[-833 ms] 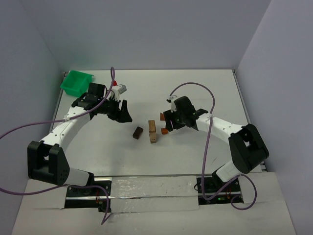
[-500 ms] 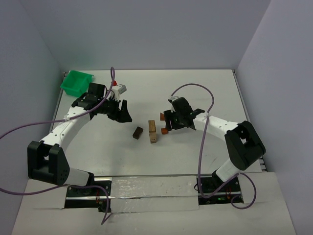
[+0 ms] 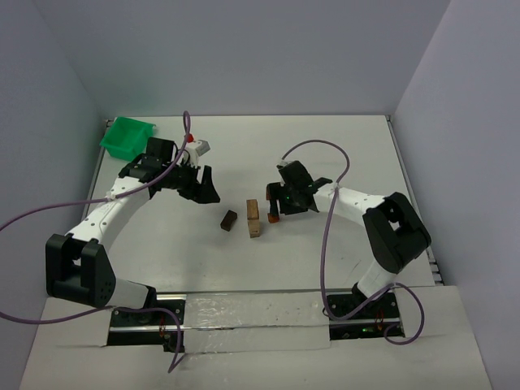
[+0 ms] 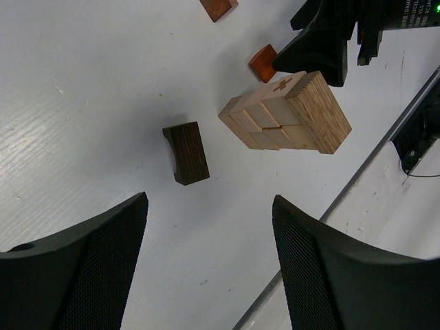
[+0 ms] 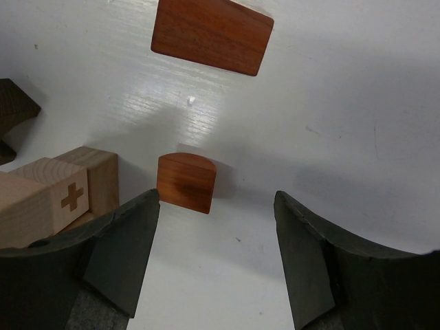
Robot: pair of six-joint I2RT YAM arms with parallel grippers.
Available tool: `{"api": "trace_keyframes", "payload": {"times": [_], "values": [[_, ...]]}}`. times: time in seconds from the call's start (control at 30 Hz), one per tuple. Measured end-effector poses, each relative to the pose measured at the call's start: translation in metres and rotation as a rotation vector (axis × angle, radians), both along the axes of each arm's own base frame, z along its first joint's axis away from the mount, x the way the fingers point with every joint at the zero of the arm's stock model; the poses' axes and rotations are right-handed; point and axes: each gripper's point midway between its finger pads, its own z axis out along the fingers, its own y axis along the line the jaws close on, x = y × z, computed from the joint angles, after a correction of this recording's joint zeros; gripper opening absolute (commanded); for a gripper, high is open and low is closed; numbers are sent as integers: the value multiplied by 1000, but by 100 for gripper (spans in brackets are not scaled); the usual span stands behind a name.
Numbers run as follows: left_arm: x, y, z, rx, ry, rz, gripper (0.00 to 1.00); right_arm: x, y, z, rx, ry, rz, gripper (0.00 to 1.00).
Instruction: Build the wood block tower
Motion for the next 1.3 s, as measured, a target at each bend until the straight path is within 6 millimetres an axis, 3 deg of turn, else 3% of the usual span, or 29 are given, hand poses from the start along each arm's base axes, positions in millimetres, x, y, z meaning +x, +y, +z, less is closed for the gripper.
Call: {"api": "trace_keyframes", "payload": {"times": [0.33,0.97,1.3], "values": [[0,0,0,1,0,3,83,-5,2,-13,-30,37,-6,74],[2,0,1,0,-7,4,83,-3,13,-11,-14,54,-27,74],[2,0,1,-1,-8,4,83,-5,13,-20,-49,74,-29,68]]}}
